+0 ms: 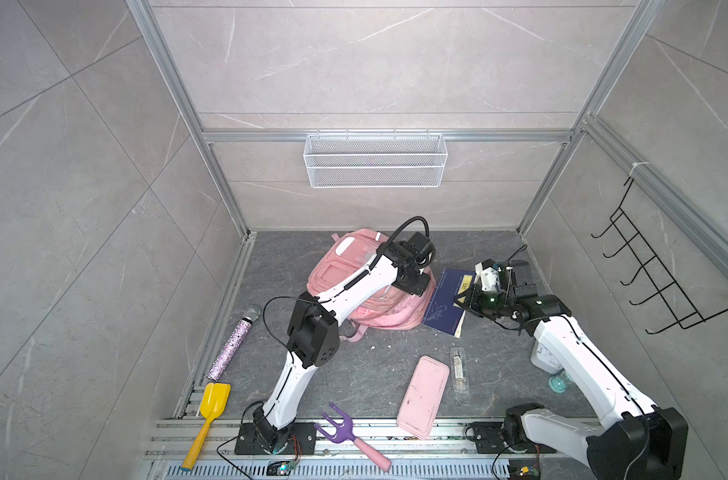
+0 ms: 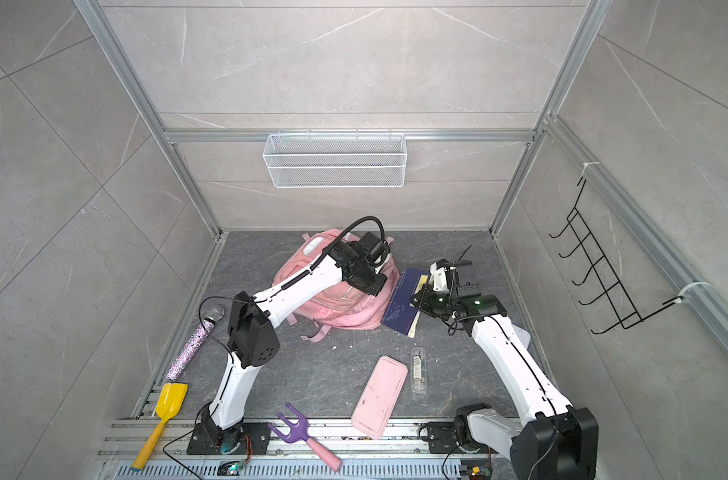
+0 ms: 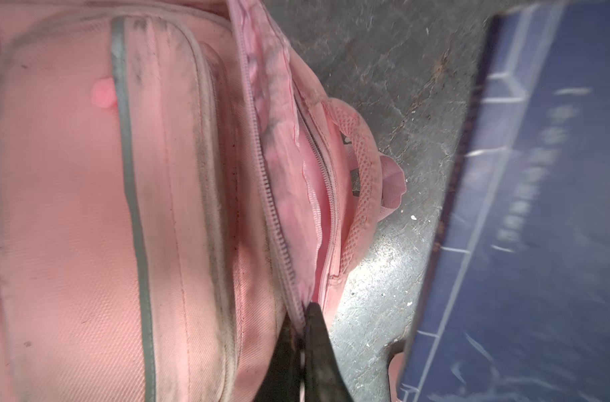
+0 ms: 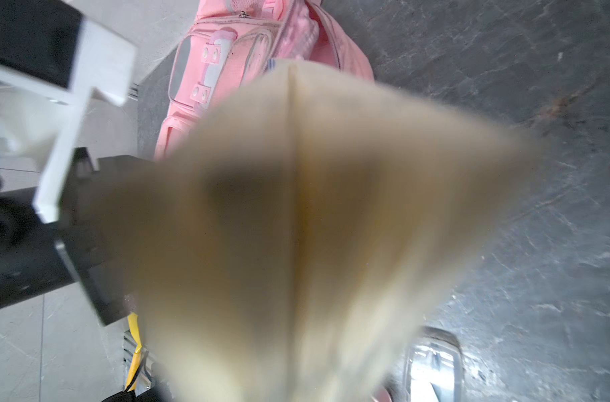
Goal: Pack books, pencil case, and school supplies into a backpack
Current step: Open the student bag at the center of the table, then place the book in the student bag.
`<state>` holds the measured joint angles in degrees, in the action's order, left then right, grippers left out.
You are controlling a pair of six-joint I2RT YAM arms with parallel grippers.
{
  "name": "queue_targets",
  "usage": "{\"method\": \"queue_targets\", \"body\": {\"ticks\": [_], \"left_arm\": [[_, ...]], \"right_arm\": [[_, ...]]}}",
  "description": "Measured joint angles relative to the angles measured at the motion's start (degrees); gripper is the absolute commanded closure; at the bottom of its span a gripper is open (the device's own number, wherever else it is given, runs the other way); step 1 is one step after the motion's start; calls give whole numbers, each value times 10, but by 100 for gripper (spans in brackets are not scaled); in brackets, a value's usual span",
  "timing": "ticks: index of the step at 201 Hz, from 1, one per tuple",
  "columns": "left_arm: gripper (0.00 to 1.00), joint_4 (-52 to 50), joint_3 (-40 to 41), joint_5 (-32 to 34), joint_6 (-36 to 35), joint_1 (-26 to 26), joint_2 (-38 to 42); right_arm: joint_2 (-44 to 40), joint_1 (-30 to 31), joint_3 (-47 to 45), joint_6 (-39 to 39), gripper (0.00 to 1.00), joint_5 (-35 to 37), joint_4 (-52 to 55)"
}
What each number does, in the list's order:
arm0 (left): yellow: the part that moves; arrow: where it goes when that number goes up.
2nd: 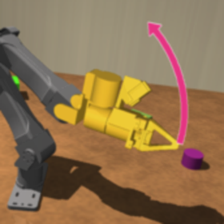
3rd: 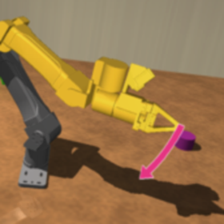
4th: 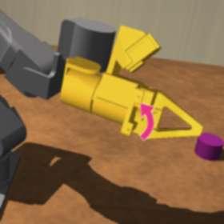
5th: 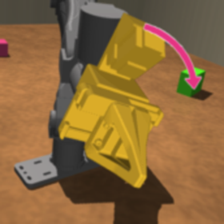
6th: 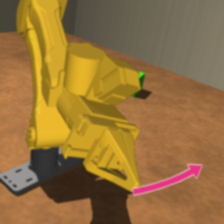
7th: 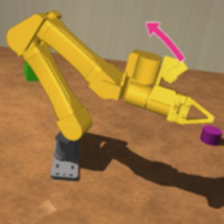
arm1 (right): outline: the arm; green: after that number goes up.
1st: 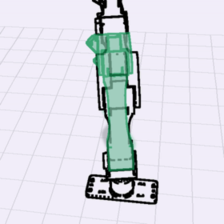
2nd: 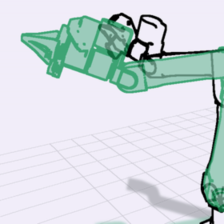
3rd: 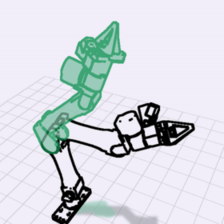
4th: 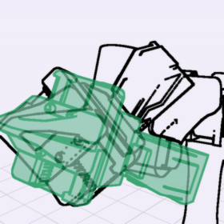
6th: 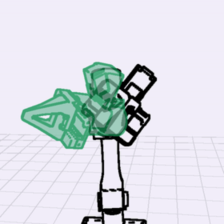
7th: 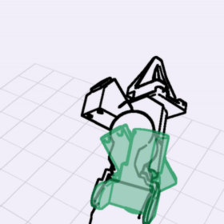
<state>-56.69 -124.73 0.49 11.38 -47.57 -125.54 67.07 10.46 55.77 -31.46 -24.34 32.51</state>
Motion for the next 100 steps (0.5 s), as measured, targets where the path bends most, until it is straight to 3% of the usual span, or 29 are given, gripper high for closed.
{"method": "queue_targets", "body": {"ticks": [55,100], "left_arm": [[100,-50,-34,80,-28,0,58],[100,-56,-34,99,-29,3,93]], "right_arm": [[65,0,-17,-85,100,-90,-135],[146,0,-31,-184,100,-147,-289]]}}
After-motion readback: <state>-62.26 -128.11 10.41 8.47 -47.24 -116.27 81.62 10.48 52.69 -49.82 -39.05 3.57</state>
